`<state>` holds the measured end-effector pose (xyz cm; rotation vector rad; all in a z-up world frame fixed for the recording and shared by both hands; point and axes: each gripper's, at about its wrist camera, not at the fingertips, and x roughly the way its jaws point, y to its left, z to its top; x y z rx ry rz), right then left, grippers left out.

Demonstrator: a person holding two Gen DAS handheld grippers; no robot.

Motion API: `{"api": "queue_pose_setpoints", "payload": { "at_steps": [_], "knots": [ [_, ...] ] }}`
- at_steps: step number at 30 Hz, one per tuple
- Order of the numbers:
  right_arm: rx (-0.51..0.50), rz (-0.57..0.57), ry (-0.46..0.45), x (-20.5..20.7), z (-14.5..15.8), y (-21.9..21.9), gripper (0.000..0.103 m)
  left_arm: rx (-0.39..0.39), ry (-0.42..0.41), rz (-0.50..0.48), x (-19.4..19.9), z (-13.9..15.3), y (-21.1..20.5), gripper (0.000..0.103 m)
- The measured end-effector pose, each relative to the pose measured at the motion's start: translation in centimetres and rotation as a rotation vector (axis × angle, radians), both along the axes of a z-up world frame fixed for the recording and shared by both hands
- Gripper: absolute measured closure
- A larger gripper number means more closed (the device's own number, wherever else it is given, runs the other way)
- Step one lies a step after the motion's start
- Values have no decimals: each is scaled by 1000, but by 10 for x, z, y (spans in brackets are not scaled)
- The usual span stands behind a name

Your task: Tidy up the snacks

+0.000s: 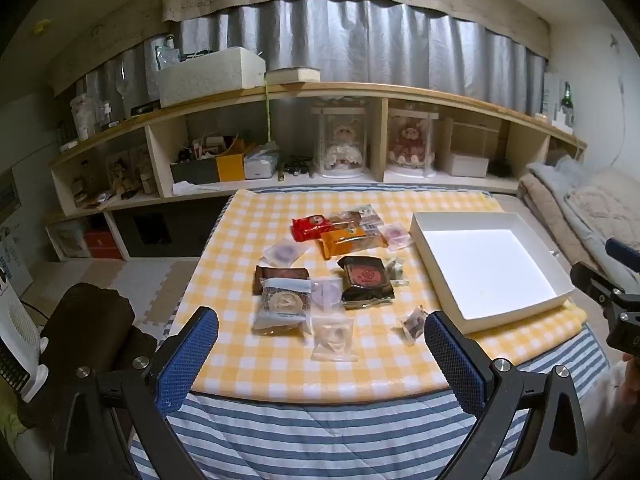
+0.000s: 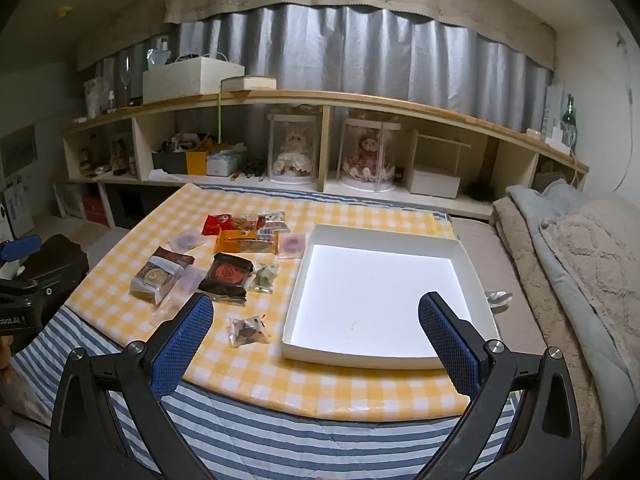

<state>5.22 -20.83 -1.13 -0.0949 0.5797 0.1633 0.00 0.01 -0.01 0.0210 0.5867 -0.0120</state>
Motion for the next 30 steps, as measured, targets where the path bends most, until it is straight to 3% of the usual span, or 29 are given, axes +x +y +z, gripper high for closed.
{"api": "queue_pose_setpoints", "payload": {
  "at_steps": [30],
  "knots": [
    [0, 1, -3, 0, 0, -2, 0, 1, 3, -10, -2, 1, -10, 0]
  ]
}}
